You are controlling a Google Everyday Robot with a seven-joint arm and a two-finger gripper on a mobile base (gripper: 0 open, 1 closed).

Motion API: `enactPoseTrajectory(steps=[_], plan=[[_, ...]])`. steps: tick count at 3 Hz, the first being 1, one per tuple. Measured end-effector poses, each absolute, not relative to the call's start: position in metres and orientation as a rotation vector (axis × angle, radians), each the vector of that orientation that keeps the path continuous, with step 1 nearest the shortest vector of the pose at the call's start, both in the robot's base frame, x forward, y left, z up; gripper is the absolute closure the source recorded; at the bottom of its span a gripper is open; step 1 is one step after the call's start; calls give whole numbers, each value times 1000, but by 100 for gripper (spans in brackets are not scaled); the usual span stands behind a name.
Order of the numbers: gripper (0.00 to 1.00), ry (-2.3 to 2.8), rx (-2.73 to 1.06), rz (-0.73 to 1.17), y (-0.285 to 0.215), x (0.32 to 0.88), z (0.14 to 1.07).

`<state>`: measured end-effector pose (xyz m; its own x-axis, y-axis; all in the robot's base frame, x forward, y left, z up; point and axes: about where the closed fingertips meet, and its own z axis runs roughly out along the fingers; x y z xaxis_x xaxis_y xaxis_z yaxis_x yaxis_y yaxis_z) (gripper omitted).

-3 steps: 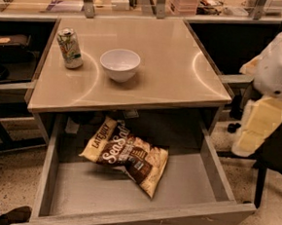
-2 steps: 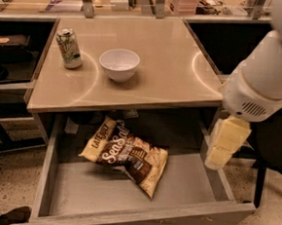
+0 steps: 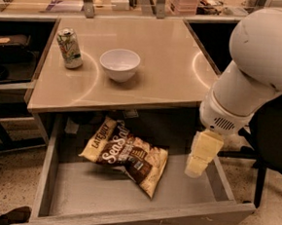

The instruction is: Pick brown chip bag from top drawer and place on counter

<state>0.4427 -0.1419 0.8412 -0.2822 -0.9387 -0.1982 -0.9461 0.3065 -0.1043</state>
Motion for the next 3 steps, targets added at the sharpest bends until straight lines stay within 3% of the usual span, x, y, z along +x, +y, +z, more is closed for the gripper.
enactPoseTrajectory(steps=[3], plan=[[0,2406,-1584,214,-87,460,736]])
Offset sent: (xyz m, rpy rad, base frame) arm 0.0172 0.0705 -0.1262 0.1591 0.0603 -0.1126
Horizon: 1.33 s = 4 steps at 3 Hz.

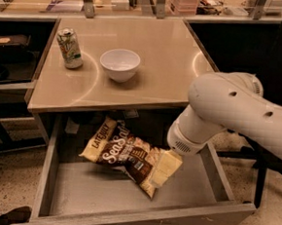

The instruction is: Pick brown chip bag from top drawer and place on counter

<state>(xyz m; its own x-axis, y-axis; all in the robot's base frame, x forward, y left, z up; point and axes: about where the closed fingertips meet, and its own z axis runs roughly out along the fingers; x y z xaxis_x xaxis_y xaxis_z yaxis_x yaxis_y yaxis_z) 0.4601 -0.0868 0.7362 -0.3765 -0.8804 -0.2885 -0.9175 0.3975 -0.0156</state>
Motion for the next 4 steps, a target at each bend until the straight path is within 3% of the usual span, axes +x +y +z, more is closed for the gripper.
enactPoseTrajectory(steps=[4], plan=[[0,2523,-1393,353,-55,490,674]])
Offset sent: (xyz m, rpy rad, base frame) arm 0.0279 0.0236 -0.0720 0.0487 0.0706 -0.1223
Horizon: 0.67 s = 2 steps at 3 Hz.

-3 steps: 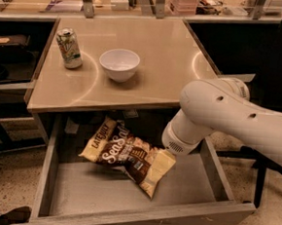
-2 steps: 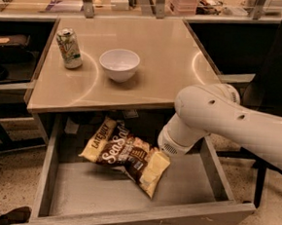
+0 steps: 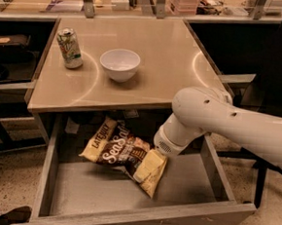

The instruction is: Pick brown chip bag from top drawer and place on counter

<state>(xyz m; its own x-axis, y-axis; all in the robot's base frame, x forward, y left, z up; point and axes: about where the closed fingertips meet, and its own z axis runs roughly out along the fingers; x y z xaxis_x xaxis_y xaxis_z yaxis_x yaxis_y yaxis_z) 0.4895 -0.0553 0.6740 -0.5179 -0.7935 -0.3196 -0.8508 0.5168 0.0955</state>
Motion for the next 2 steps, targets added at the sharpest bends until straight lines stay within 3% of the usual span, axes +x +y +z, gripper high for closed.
enactPoseTrajectory(steps=[2], plan=[[0,2515,-1420,421,-22,498,665]])
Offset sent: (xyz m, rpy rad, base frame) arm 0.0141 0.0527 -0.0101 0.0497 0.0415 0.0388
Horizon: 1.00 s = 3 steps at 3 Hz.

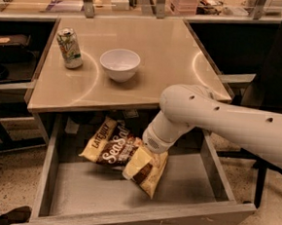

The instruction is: Pick brown chip bag from top drawer and place on counter

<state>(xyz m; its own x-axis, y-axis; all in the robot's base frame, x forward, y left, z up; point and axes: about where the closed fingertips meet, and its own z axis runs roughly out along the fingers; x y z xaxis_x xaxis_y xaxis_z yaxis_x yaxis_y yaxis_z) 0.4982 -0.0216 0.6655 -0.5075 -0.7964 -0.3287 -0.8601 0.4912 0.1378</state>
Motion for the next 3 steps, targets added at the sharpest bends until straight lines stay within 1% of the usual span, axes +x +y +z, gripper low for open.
enactPoseTrajectory(steps=[3], plan=[[0,2507,-1474,493,12,501,635]])
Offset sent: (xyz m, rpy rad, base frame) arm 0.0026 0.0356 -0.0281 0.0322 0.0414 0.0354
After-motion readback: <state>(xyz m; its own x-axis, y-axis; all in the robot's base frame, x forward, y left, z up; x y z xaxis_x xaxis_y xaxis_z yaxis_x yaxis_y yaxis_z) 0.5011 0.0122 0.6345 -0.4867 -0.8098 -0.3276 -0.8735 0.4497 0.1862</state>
